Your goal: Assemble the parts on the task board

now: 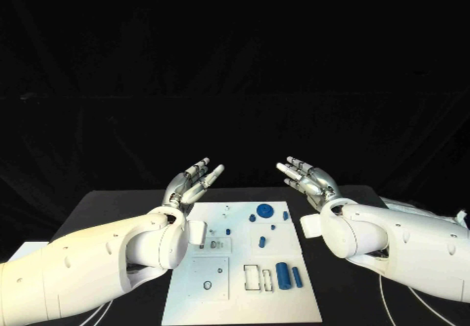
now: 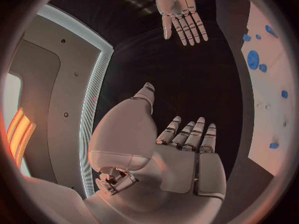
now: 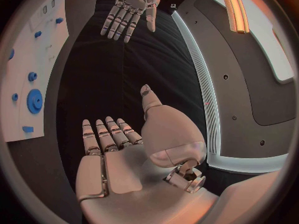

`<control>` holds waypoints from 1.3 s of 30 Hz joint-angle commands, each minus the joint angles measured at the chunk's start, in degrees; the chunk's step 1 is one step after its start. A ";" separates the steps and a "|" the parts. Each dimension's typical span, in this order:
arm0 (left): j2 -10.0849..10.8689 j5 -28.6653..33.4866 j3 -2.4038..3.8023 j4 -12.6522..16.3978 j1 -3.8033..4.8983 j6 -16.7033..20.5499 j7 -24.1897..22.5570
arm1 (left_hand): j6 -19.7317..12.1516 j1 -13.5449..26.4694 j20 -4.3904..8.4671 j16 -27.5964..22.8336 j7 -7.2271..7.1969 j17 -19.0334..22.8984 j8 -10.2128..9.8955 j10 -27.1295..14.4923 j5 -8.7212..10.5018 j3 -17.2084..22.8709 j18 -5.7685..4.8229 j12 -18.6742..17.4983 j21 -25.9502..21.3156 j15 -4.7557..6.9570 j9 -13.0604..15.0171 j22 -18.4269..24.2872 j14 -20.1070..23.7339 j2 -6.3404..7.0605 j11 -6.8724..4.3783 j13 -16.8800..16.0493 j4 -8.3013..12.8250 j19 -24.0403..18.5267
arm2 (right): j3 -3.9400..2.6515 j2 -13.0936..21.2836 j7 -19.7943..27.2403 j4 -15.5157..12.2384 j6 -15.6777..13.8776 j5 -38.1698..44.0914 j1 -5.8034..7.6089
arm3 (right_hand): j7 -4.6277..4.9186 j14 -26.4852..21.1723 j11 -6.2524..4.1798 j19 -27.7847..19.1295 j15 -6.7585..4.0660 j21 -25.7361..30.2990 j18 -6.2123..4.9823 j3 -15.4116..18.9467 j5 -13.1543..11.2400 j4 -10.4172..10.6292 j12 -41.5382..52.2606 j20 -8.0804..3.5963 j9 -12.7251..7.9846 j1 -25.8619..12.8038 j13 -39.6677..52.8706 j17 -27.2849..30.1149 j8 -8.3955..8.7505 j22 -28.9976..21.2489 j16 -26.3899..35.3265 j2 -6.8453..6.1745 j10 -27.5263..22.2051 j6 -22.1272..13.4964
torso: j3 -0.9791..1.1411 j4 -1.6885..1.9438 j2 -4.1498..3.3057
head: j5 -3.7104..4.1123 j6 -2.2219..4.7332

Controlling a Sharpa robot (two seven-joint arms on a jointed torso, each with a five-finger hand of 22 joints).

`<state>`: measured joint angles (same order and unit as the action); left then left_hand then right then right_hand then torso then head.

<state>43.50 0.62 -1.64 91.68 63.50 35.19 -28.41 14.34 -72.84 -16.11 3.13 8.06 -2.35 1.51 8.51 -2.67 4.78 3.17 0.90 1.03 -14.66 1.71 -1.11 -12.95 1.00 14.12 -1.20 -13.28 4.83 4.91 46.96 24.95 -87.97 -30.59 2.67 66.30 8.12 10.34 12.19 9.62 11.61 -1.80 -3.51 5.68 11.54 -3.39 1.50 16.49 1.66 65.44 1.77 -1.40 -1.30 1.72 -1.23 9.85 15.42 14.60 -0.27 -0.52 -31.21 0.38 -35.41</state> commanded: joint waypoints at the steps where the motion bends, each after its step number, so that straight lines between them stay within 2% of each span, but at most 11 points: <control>1: -0.09 -0.57 0.01 0.17 0.10 -3.93 -0.24 | 0.97 -2.56 -0.88 0.54 8.61 -0.17 0.36 0.42 -0.44 0.12 1.14 0.40 0.33 -0.73 0.16 -0.09 -0.51 -0.01 0.87 -0.12 -0.68 0.18 | 0.53 0.26 -3.17 0.26 11.02 4.30 0.78 | 6.41 6.67 0.56 6.12 0.78 -2.03 -0.52 -0.36 0.67 -1.70 0.64 0.43 0.30 3.44 0.35 -0.60 -0.61 1.02 -1.23 0.38 3.96 2.73 | -0.01 -0.01 -0.01 | 0.00 0.00; 5: -0.09 -0.57 0.01 0.17 0.10 -3.93 -0.24 | 2.15 -2.61 -0.86 1.77 8.77 -0.60 0.54 2.10 -0.42 -0.06 1.63 0.68 0.64 -1.11 0.28 -0.30 -2.85 -0.40 1.26 -0.32 -0.19 1.10 | 1.07 0.50 -3.89 0.47 13.48 5.07 1.47 | 6.49 13.93 0.97 11.81 1.04 -4.00 -1.40 -1.45 0.08 -4.32 1.27 0.28 0.71 6.57 0.76 -1.17 -1.17 1.86 -2.60 -0.07 9.51 6.99 | -0.01 -0.01 -0.01 | 0.00 0.00; 8: -0.09 -0.57 0.01 0.17 0.10 -3.93 -0.24 | 6.27 -3.20 -0.89 4.71 9.00 -1.73 1.32 7.14 -0.49 -0.15 1.89 1.63 2.37 -1.06 0.73 -1.34 -9.68 -1.10 1.77 -0.86 0.90 5.79 | 1.25 0.59 -4.13 0.54 14.32 5.33 1.70 | 5.74 28.82 1.73 24.56 0.99 -8.79 -4.33 -3.16 -1.01 -8.11 3.73 0.04 1.47 10.87 1.87 -2.33 -2.46 3.88 -5.99 -0.88 23.34 15.17 | -0.01 -0.01 -0.01 | 0.00 0.00; 9: -0.03 -0.15 0.01 -1.09 0.09 -5.58 -2.89 | 7.89 -3.34 -0.87 6.04 8.88 -2.22 1.62 9.01 -0.52 -0.25 2.18 1.95 3.43 -0.71 0.88 -1.94 -12.84 -1.29 1.79 -1.02 1.24 8.53 | 1.23 0.12 -4.80 4.28 10.81 12.00 2.34 | 5.56 34.00 1.29 28.14 0.39 -10.30 -5.22 -3.61 -1.07 -9.02 4.74 0.10 1.69 11.67 2.16 -2.60 -2.89 4.40 -7.12 -0.98 28.65 18.14 | -0.02 0.04 0.20 | 0.38 -0.43; 11: 0.01 -0.23 0.00 -1.49 0.09 -6.07 -3.53 | 14.33 -3.61 -0.75 11.04 8.51 -4.02 2.88 18.74 -0.52 -0.69 4.07 3.95 10.74 1.11 1.48 -5.69 -25.18 -1.82 0.80 -1.89 2.20 26.33 | 1.21 -0.02 -5.02 5.01 10.36 14.15 2.66 | 5.08 38.71 0.27 31.73 -0.83 -12.00 -6.54 -4.35 -1.15 -10.42 5.69 0.04 2.01 12.76 2.21 -2.70 -3.56 4.85 -8.21 -1.01 33.24 22.99 | -0.05 0.05 0.15 | 0.34 -0.36; 14: 0.30 -0.89 0.00 -2.10 0.10 -7.14 -4.02 | 24.49 -4.17 -0.33 12.76 7.66 -4.57 4.53 33.74 -0.54 -1.46 6.26 6.76 13.89 3.50 2.14 -6.57 -33.35 -2.47 -0.64 -2.69 3.68 35.62 | 1.15 -0.25 -5.63 6.34 9.34 20.43 3.32 | 4.55 45.53 -1.65 37.21 -2.99 -14.25 -7.10 -6.03 -0.95 -13.01 6.31 -1.31 2.61 13.53 1.85 -2.67 -5.10 5.19 -8.98 -0.88 39.21 34.51 | -0.01 0.12 0.00 | 0.22 -0.36; 16: 0.66 -1.31 0.00 -2.20 0.11 -7.78 -3.90 | 31.75 -4.41 -0.05 13.43 6.99 -5.27 5.85 38.90 -0.56 -1.87 7.16 7.73 14.68 4.69 2.64 -6.63 -37.59 -2.77 -1.60 -2.88 4.30 39.29 | 1.08 -0.46 -6.02 7.07 8.65 24.92 3.62 | 4.02 48.49 -2.52 39.41 -4.00 -15.23 -7.12 -7.19 -0.74 -13.31 6.14 -2.43 2.56 13.90 1.78 -2.76 -5.37 5.36 -9.07 -1.03 41.87 36.99 | -0.05 0.06 -0.07 | 0.20 -0.39; 21: 2.18 -1.94 0.01 -1.50 0.16 -9.87 -3.58 | 38.23 -4.93 2.27 15.29 5.15 -7.92 7.40 47.05 -0.60 -2.86 7.40 9.40 16.28 7.28 2.97 -6.83 -46.30 -3.14 -3.93 -3.72 5.21 46.69 | 0.92 -0.74 -7.76 8.21 7.16 37.39 4.41 | 3.05 54.48 -4.23 45.27 -6.31 -19.51 -7.10 -9.05 -0.99 -13.31 6.42 -5.30 2.71 14.47 1.92 -3.54 -6.13 7.18 -10.08 -1.87 47.61 41.26 | -0.08 0.05 -0.45 | 0.08 -0.32; 27: 4.95 -1.78 0.08 1.28 0.33 -12.73 -2.91 | 41.59 -5.81 4.78 17.75 3.65 -12.15 7.25 52.50 -0.60 -3.88 7.48 9.00 17.88 9.84 3.04 -7.18 -54.36 -3.50 -5.90 -4.29 5.93 54.06 | 0.65 -0.79 -11.88 8.46 6.37 54.98 5.53 | 1.97 63.77 -5.97 50.48 -9.30 -28.28 -6.91 -10.23 -1.96 -13.21 5.12 -8.77 2.35 14.94 1.91 -5.90 -5.37 12.05 -12.64 -4.23 52.44 44.24 | -0.06 0.43 -1.70 | 0.61 -0.59; 32: 7.08 -0.07 0.78 4.03 0.64 -15.94 -2.40 | 42.77 -6.73 6.45 21.90 2.88 -16.79 6.36 54.90 -0.57 -4.50 7.31 7.84 19.76 11.33 2.89 -8.07 -58.39 -3.83 -6.86 -4.45 6.62 58.59 | 0.31 -0.51 -16.83 7.45 6.18 68.48 6.39 | 1.38 71.64 -7.00 53.35 -11.29 -36.57 -6.91 -10.91 -1.71 -13.07 3.70 -10.74 2.17 14.22 1.95 -9.11 -4.25 17.00 -16.22 -5.75 54.42 45.33 | -0.67 1.23 -3.24 | 1.48 -0.29; 39: 8.97 0.45 1.26 7.43 1.23 -18.58 -1.35 | 43.18 -6.66 6.77 26.08 3.05 -22.65 4.63 55.46 -0.53 -6.21 7.16 5.21 20.50 11.40 2.62 -8.74 -57.14 -4.30 -6.75 -4.35 6.99 59.77 | -0.19 -0.78 -26.99 6.25 12.04 83.44 8.16 | -0.59 76.28 -7.80 55.92 -12.65 -43.63 -6.81 -12.10 -2.54 -12.72 2.28 -11.41 2.29 9.65 2.04 -15.96 -2.65 21.11 -24.66 -7.08 51.73 45.97 | -1.25 2.74 -5.68 | 2.80 -0.22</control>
<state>52.42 0.27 -0.47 98.48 64.57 20.46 -30.14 57.52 -79.23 -9.31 29.07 10.92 -24.77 6.39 63.79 -2.94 -1.09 9.84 6.24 21.31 -3.27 4.39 -9.81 -70.35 -3.23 7.35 -5.59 -6.30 64.20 4.78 46.28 4.95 -81.55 -22.25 74.17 74.26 7.90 82.91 4.84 64.55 -0.48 -43.16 -9.32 -5.97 9.19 -16.14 4.09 5.44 3.91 76.05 3.75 -15.73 -4.29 21.54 -23.79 2.89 67.32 59.89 -1.17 1.41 -35.47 2.80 -35.78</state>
